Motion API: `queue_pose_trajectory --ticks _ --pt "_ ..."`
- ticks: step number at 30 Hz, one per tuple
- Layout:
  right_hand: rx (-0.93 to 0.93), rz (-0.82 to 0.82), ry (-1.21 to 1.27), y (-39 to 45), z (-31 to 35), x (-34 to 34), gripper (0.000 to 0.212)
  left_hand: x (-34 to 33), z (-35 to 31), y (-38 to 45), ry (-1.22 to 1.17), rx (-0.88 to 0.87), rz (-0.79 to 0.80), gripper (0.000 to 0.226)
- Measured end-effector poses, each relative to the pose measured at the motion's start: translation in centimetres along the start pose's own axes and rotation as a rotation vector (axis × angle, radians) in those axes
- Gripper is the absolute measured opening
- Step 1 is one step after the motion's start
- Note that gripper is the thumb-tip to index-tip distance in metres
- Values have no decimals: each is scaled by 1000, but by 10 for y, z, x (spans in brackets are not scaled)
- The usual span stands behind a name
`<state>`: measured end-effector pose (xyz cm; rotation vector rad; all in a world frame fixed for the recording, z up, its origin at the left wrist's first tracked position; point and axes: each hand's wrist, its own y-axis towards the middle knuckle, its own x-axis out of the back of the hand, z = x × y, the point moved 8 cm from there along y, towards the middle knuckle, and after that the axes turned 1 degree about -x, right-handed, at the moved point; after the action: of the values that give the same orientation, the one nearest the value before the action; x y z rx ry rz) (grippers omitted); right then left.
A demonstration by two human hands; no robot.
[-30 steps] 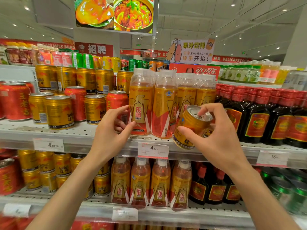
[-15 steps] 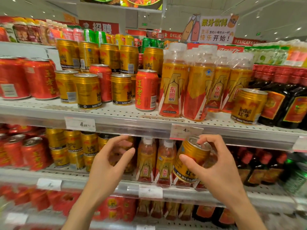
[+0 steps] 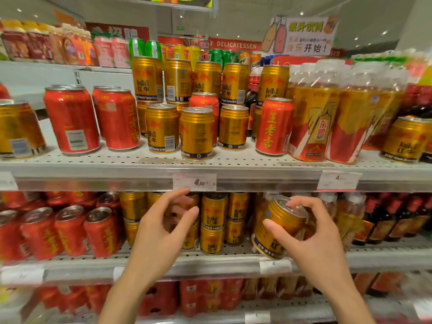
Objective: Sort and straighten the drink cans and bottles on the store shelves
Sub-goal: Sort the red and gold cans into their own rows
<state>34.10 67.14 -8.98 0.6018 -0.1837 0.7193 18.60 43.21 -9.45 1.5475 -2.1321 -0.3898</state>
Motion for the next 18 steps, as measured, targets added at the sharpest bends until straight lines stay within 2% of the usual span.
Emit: queue_pose_trajectory --ticks 3,7,10,15,18 --pt "31 -19 -12 3 24 -8 54 21 -14 11 87 -92 -14 31" --pt "169 -19 5 22 76 -10 46 43 -46 31 370 -382 -104 27" --pt "284 -27 -26 46 112 -14 43 49 -64 51 559 -537 -125 33" --pt "398 -33 -141 92 139 -33 46 40 -46 83 803 -535 2 51" --pt "422 12 -235 110 139 -53 48 36 -40 87 854 -528 -4 54"
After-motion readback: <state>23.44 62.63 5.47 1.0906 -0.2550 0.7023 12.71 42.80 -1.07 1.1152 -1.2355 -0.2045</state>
